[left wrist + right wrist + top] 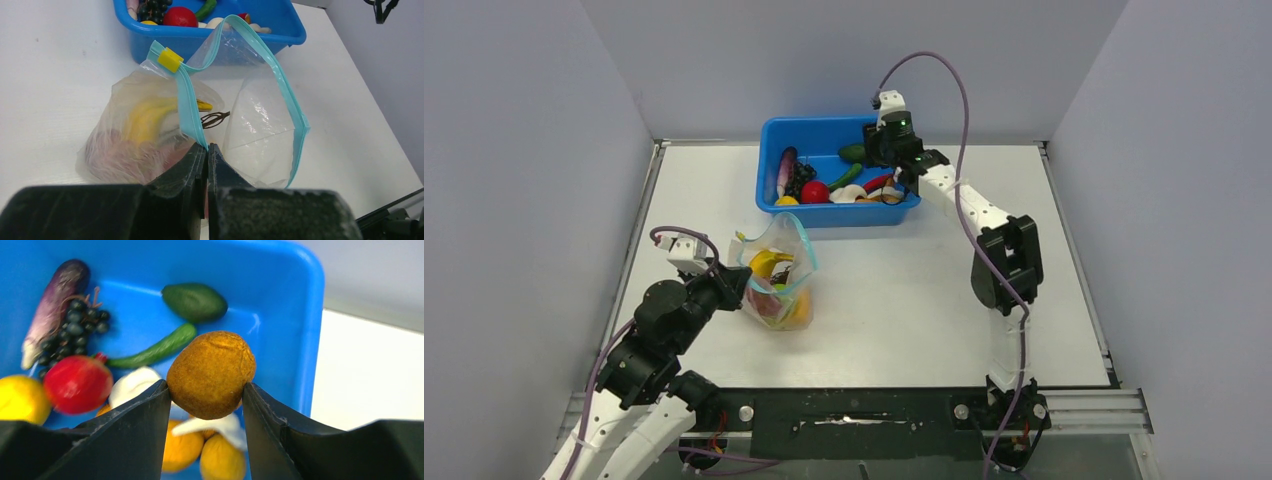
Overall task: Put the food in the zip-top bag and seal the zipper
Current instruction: Pick up the fake vegetable from the bin, then place the fake vegetable in the zipper food storage bag.
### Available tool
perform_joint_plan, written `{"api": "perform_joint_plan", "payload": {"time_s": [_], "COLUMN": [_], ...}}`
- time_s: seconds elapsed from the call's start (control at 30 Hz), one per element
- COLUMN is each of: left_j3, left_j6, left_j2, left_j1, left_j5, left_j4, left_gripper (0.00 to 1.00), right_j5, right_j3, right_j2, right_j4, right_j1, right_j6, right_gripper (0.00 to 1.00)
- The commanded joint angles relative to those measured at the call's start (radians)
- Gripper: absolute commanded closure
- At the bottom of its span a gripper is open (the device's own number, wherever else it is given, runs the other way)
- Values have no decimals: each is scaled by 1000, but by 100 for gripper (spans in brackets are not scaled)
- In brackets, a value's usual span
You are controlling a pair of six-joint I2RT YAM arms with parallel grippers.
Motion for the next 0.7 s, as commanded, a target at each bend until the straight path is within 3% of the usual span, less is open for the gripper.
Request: {"api": "perform_joint_plan", "payload": {"time_s": [0.0, 0.67], "left_j3": [10, -1], "left_j6": [-74, -139], "left_j2": [0, 36], "left_j1": [7, 6], "left_j5": [50, -5], "left_j4": [96, 38], "left_gripper": [100, 100], "right_j5": [-72, -211], "right_j3": [-89, -372], "right_j2": [-174, -518], "right_j4": [-23, 86], "right_j1": [31, 273], "right_j6": [128, 244], "right_gripper": [79, 79]}}
